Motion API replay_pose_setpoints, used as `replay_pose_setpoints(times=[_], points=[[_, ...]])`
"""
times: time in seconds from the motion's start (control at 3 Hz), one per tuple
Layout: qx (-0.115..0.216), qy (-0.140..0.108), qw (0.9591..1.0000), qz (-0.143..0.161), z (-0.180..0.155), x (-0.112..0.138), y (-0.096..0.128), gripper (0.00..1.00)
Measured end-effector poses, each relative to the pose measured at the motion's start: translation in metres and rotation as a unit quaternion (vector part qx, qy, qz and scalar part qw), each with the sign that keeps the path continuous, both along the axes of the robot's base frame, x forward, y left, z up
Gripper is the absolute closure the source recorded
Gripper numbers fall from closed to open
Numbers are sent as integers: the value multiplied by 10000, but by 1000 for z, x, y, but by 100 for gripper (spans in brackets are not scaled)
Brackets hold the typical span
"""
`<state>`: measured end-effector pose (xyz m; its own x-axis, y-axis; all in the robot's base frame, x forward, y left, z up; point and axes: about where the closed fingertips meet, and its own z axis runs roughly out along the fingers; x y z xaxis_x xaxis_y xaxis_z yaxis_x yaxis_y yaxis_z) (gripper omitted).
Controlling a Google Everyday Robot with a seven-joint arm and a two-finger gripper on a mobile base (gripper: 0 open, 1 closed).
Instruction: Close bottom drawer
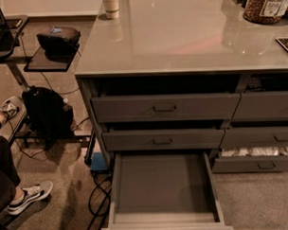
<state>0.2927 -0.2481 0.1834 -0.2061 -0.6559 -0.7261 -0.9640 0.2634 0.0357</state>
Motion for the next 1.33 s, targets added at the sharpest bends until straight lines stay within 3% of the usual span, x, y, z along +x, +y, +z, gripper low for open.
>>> replay_pose_setpoints(times=[0.67,1.33], points=[[740,66,9970,-225,-15,47,8,100],[955,-50,9941,-509,-19,76,11,100]])
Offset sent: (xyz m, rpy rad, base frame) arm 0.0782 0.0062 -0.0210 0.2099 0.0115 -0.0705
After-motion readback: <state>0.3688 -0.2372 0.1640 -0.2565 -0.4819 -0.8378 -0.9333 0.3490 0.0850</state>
